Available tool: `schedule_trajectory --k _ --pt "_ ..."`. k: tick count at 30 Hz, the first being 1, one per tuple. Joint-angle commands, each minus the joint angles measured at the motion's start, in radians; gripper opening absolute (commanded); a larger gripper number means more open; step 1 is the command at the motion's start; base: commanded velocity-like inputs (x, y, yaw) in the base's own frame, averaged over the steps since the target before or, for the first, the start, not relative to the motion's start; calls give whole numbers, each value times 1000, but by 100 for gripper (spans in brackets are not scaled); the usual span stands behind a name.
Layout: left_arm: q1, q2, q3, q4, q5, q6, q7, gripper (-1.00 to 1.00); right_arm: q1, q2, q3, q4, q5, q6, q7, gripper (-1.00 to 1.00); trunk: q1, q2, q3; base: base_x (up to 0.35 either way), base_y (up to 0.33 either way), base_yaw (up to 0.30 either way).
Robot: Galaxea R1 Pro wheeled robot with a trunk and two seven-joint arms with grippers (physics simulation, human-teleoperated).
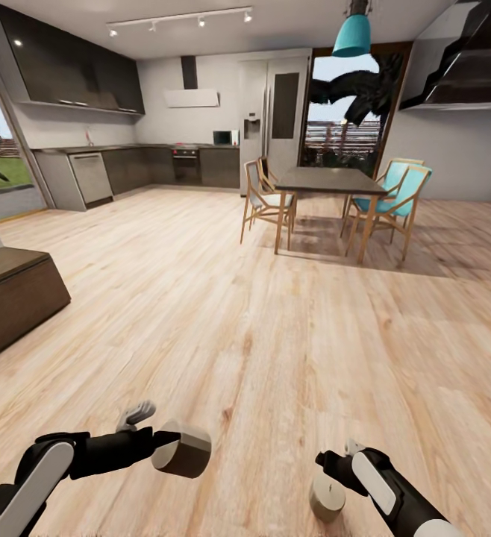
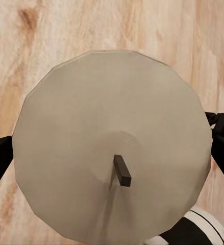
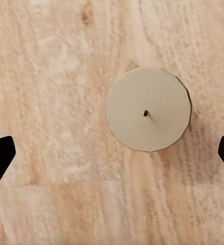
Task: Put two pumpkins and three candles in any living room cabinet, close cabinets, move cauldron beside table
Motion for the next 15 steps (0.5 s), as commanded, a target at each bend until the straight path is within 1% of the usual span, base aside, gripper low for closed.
schedule_trajectory --k 1,5,11,15 --pt "-1 0 -2 -1 1 2 -3 -100 -1 -1 7 -2 -10 1 -10 100 0 -1 -5 0 0 0" --pt "-1 -2 -4 0 1 2 -3 -100 -1 -2 6 -2 -11 0 -10 100 2 -2 -20 0 0 0" --pt "-1 1 -2 -1 1 2 -3 -100 -1 -2 7 -1 -12 -6 -10 100 5 -3 -44 0 0 0" --pt "-1 -1 -4 -2 1 2 -3 -100 -1 -2 7 3 -12 -51 -10 100 6 -4 -59 0 0 0"
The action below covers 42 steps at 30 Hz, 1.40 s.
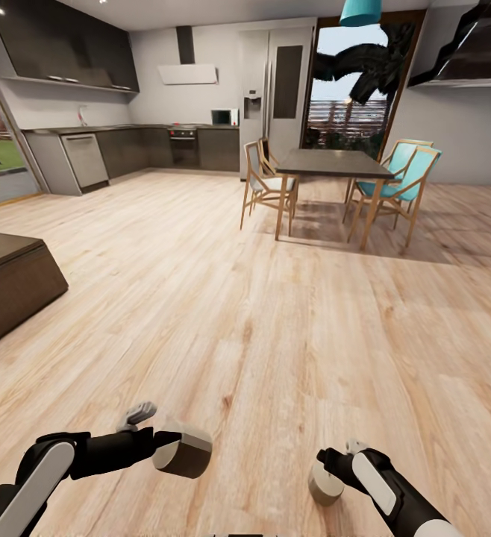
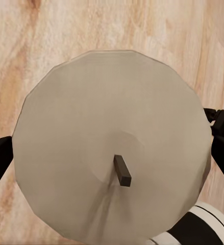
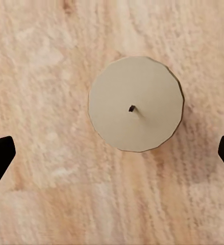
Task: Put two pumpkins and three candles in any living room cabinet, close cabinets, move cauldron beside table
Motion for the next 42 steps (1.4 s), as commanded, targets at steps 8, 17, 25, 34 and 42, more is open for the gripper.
schedule_trajectory --k 8,17,25,34,42 --pt "-1 0 -1 -1 0 2 -3 -100 -1 -1 10 0 -10 -15 -10 100 3 -2 -32 0 0 0" --pt "-1 -1 -1 0 0 2 -3 -100 -1 -1 11 2 -9 -36 -10 100 7 -4 -67 0 0 0" --pt "-1 -1 0 0 0 2 -3 -100 -1 0 12 2 35 -49 -8 100 11 -6 -98 0 0 0" --pt "-1 -1 0 0 0 2 -3 -100 -1 1 12 26 68 -66 6 100 13 -7 -117 0 0 0" --pt "-1 -2 0 0 0 2 -3 -100 -1 1 79 37 66 -103 33 100 13 -7 -117 0 0 0"
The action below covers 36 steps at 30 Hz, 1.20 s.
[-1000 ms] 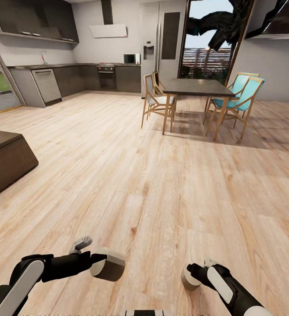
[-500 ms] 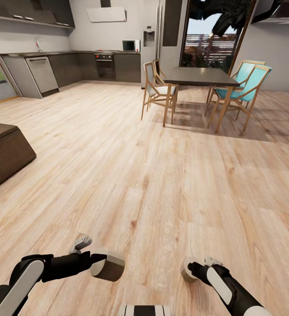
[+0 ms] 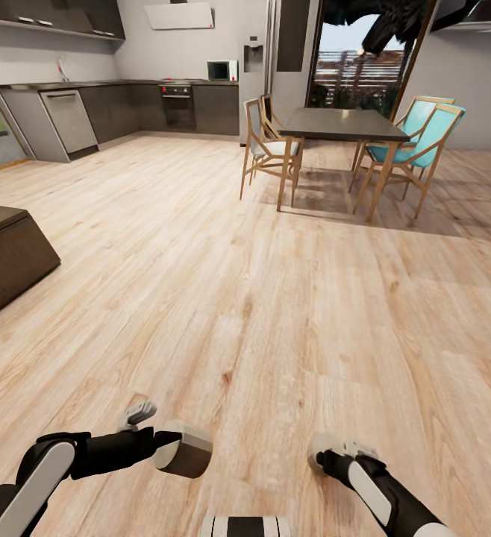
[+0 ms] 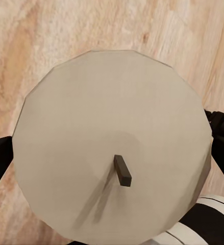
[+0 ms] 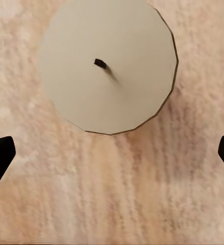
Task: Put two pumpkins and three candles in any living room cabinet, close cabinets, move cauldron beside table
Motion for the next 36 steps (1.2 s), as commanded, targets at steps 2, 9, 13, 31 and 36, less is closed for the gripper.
schedule_trajectory --k 2,9,13,31,36 --pt "-1 1 -1 0 -1 2 -3 -100 -1 -2 20 -1 -10 -1 -3 100 0 0 -1 0 0 0" --pt "-1 2 0 -1 -1 2 -3 -100 -1 -2 28 0 -11 -3 1 100 0 0 -1 8 27 0" --pt "-1 3 1 -3 -1 2 -3 -100 -1 -2 28 0 -12 -3 1 100 0 0 -1 4 13 0" --pt "-1 2 -2 -5 -1 2 -3 -100 -1 -2 28 0 -12 -3 1 100 0 0 -1 85 0 0" --pt "-1 2 -2 -5 -1 2 -3 -100 -1 -2 28 0 -12 -3 1 100 0 0 -1 110 0 0"
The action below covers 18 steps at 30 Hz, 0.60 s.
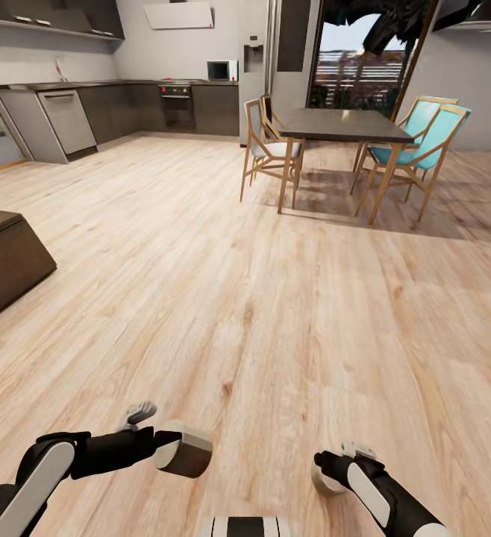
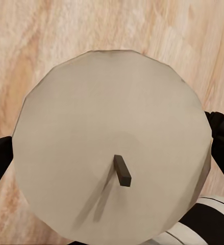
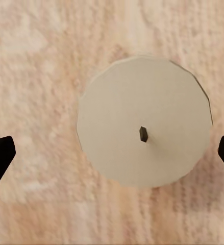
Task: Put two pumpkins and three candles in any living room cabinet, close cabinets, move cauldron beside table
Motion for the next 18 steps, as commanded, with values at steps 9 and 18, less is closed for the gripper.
schedule_trajectory --k 9,18 --pt "-1 2 0 0 -1 2 -3 -100 -1 -2 8 -2 -10 2 -10 100 0 0 -1 57 0 0" --pt "-1 1 -1 0 -1 2 -3 -100 -1 -2 8 -2 -10 0 -10 100 0 0 -1 62 -59 0"
